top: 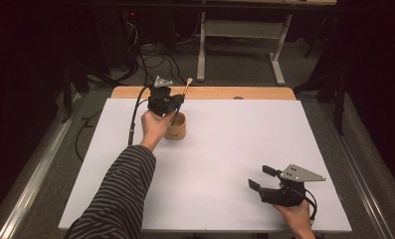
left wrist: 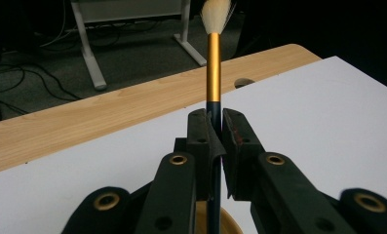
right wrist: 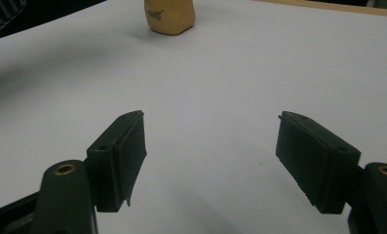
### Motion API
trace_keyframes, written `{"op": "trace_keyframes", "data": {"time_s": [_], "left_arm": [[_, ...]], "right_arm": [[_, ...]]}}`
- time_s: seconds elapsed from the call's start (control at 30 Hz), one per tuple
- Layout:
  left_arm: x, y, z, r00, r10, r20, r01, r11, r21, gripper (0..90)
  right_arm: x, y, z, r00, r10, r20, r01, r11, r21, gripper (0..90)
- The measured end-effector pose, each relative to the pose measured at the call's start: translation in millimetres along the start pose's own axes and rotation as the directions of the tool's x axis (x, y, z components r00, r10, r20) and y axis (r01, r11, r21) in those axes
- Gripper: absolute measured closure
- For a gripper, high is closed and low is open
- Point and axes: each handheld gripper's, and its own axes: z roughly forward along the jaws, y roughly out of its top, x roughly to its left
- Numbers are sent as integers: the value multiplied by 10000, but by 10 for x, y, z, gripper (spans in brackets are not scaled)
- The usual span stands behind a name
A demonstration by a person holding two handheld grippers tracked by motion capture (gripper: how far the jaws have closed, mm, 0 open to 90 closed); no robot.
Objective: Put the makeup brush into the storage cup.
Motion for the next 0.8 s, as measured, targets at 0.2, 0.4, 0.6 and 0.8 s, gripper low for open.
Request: {"op": "trace_keyframes", "data": {"time_s": [0.2, 0.4, 0.6, 0.8], "left_arm": [[-46, 17, 70, 9996, 264, -83, -264, 9997, -1, 831], [-65, -11, 131, 9989, 437, -178, -434, 9990, 121, 831], [-56, -31, 160, 9987, 455, -237, -449, 9987, 260, 830], [-55, -39, 158, 9985, 498, -237, -488, 9980, 397, 830]], "right_arm": [[-4, -4, -2, 10000, 57, -18, -57, 10000, 31, 283], [8, -1, -1, 10000, -20, -55, 20, 10000, 37, 283], [1, -2, 1, 10000, -31, -73, 31, 10000, 31, 283], [7, -1, 4, 9999, -64, -93, 65, 10000, 35, 283]]}}
